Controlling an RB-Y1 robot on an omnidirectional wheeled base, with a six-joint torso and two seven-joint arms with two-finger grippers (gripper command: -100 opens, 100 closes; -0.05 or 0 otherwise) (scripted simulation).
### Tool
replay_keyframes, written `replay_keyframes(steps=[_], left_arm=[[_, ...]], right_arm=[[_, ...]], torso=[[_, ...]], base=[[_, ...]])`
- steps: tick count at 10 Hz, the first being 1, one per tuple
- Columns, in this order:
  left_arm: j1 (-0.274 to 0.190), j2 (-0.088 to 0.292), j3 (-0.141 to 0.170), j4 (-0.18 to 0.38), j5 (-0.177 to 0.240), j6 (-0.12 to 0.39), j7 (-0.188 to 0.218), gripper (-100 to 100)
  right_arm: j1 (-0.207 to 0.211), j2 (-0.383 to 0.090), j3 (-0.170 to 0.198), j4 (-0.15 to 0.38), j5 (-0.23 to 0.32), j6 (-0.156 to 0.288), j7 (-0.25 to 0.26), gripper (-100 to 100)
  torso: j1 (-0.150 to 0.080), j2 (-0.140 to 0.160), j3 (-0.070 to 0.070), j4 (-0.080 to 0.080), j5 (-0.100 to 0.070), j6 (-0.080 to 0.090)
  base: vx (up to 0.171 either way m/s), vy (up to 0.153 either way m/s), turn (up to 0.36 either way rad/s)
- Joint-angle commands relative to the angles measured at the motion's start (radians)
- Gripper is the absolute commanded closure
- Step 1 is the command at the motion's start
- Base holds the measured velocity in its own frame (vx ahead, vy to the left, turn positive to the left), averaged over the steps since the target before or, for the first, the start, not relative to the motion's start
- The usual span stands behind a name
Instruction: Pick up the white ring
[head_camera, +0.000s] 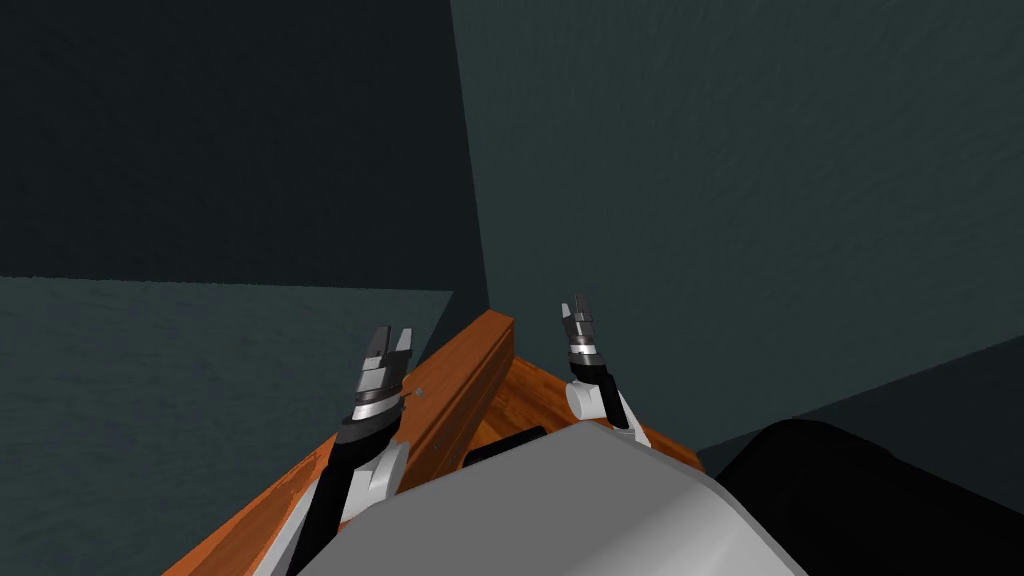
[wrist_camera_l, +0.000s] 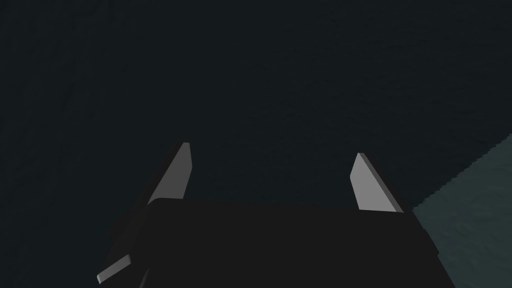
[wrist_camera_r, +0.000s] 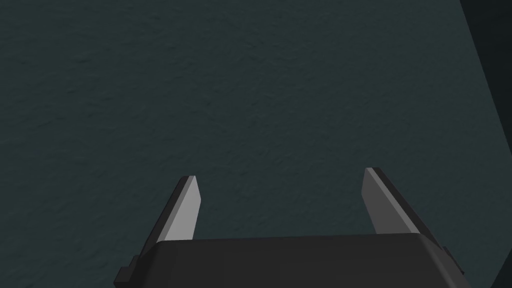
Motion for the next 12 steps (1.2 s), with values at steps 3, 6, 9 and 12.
replay_keyframes(steps=[3,6,9,12], left_arm=[[-0.022,0.011,0.005,0.082,-0.005,0.017,0.0,-100],[-0.045,0.028,0.017,0.166,-0.008,0.038,0.005,-100],[-0.057,0.036,0.024,0.233,-0.009,0.052,0.007,-100],[-0.086,0.056,0.043,0.33,-0.01,0.084,0.013,-100]], right_arm=[[0.0,0.0,0.0,0.0,0.0,0.0,0.0,0],[0.0,0.0,0.0,0.0,0.0,0.0,0.0,0],[0.0,0.0,0.0,0.0,0.0,0.0,0.0,0],[0.0,0.0,0.0,0.0,0.0,0.0,0.0,0]], torso=[[0.0,0.0,0.0,0.0,0.0,0.0],[0.0,0.0,0.0,0.0,0.0,0.0],[0.0,0.0,0.0,0.0,0.0,0.0],[0.0,0.0,0.0,0.0,0.0,0.0]], base=[[0.017,-0.016,0.039],[0.015,-0.016,0.05],[0.018,-0.02,0.042],[0.014,-0.023,0.045]])
